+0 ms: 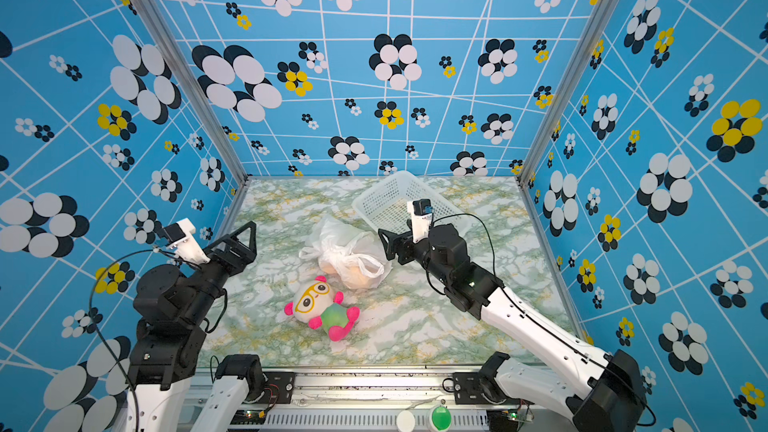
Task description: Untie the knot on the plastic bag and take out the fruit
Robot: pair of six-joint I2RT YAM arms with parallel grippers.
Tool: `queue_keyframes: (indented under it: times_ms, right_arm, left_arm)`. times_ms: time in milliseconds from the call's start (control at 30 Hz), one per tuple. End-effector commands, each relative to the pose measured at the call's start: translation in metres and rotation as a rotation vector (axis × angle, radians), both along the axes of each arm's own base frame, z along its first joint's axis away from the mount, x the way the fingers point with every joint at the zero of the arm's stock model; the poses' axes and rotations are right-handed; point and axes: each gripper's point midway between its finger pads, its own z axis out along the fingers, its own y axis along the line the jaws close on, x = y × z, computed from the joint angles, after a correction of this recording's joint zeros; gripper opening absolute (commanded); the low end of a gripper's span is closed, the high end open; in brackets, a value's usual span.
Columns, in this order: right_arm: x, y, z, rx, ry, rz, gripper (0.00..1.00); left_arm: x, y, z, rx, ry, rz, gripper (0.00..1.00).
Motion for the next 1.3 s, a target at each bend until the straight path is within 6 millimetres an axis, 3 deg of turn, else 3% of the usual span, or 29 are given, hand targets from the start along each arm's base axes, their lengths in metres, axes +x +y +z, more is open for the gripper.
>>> queue_keyframes:
  times_ms: [0, 233, 433, 733, 867, 967, 1067, 1200, 1267]
  right_arm:
    - [-0.009, 0.015, -0.014, -0.09, -0.003, 0.044, 0.84]
    - [-0.02, 0.087, -0.046, -0.242, 0.025, 0.174, 0.71]
    - [-0.033, 0.127, -0.066, -0.364, 0.019, 0.238, 0.67]
    - [-0.044, 0.156, -0.094, -0.472, -0.006, 0.312, 0.64]
    - [-0.033, 0.162, -0.11, -0.536, -0.002, 0.277, 0.65]
    - [-0.022, 0.161, -0.121, -0.574, -0.01, 0.222, 0.74]
    - [-0.015, 0.162, -0.128, -0.595, -0.024, 0.189, 0.75]
    - [-0.007, 0.162, -0.133, -0.618, -0.032, 0.147, 0.68]
    - [-0.004, 0.162, -0.134, -0.618, -0.038, 0.134, 0.58]
  left_arm:
    - [-0.007, -0.02, -0.065, -0.131, 0.145, -0.091, 0.97]
    - [-0.005, -0.014, -0.103, -0.077, 0.241, -0.048, 0.96]
    - [0.014, -0.01, -0.109, -0.058, 0.243, -0.024, 0.92]
    - [0.039, -0.016, -0.121, -0.098, 0.248, -0.046, 0.84]
    - [0.042, -0.018, -0.119, -0.129, 0.227, -0.053, 0.83]
    - [0.042, -0.016, -0.115, -0.127, 0.213, -0.042, 0.84]
    - [0.041, -0.016, -0.114, -0.127, 0.208, -0.039, 0.84]
    - [0.041, -0.017, -0.111, -0.131, 0.2, -0.045, 0.84]
    - [0.04, -0.018, -0.11, -0.132, 0.2, -0.052, 0.84]
